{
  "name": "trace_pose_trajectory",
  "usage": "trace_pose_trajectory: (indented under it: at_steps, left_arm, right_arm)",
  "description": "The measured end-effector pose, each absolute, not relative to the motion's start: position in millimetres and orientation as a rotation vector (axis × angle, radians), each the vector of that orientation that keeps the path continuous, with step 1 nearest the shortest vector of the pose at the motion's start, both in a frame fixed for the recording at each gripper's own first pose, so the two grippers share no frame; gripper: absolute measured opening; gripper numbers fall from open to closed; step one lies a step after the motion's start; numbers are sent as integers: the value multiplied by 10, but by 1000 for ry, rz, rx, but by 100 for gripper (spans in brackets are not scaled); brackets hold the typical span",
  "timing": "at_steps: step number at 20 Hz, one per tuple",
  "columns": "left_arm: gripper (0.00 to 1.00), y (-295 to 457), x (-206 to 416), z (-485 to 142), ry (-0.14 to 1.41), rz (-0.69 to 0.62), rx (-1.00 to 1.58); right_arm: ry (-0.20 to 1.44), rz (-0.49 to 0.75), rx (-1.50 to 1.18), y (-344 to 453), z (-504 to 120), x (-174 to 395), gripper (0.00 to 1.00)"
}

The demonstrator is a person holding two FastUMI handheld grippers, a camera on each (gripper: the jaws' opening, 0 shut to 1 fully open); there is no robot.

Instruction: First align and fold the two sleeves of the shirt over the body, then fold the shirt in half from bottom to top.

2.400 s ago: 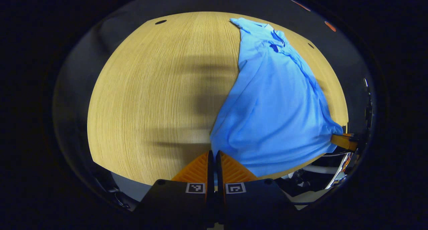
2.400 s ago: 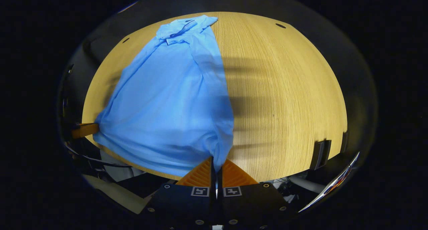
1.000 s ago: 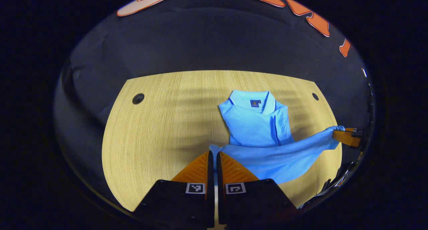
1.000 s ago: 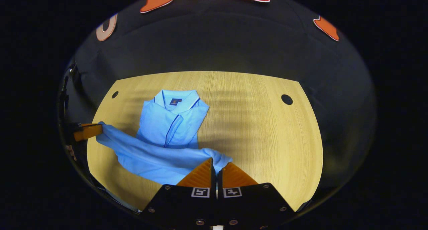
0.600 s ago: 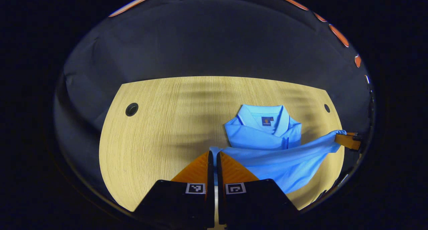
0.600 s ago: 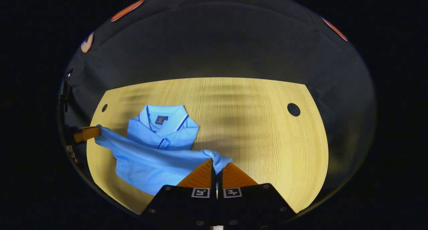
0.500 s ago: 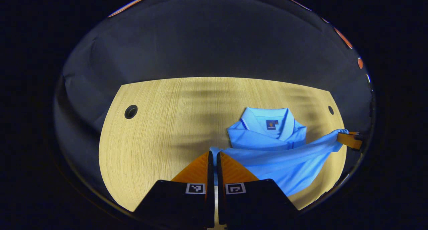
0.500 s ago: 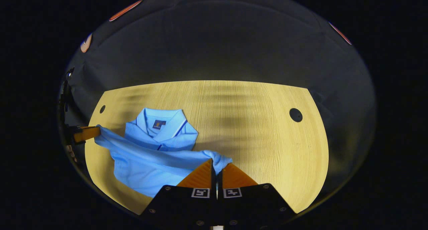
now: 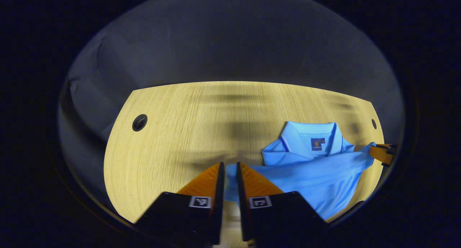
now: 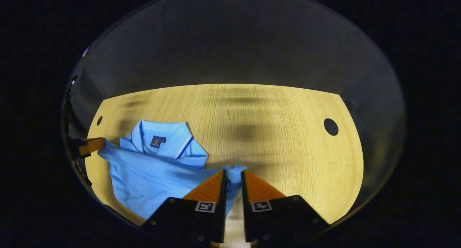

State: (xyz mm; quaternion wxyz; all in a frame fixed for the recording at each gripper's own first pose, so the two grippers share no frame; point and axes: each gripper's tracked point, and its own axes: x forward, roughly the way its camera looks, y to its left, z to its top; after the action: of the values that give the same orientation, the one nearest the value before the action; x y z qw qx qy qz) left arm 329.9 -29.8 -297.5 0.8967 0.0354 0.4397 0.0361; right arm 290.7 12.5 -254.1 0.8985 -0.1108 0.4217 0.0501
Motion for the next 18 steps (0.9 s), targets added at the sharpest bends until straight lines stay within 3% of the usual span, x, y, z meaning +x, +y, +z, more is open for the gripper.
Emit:
trace_pose_trajectory:
  at_steps: [1, 2, 3, 4, 6, 11, 18]
  left_arm:
    - [42, -295, 3272, -2932, 903, 72, 57]
    - [59, -318, 3263, -2867, 889, 64, 33]
    - [77, -320, 3226, -2806, 875, 66, 16]
    - [79, -270, 3178, -2669, 847, 81, 12]
    - [100, -201, 3111, -2452, 797, 97, 31]
    - [100, -169, 2776, -1533, 596, 79, 34]
    - [100, -220, 1807, -336, 308, 16, 56]
  right_arm:
    - [867, 92, -233, 97, -2511, 2893, 40]
    - [859, 92, -235, 85, -2472, 2870, 43]
    - [847, 95, -231, 97, -2411, 2847, 58]
    - [825, 96, -222, 132, -2290, 2797, 72]
    - [769, 94, -206, 180, -2101, 2731, 99]
    - [603, 127, -175, 421, -1416, 2301, 99]
    - [327, 195, -152, 834, -388, 1217, 99]
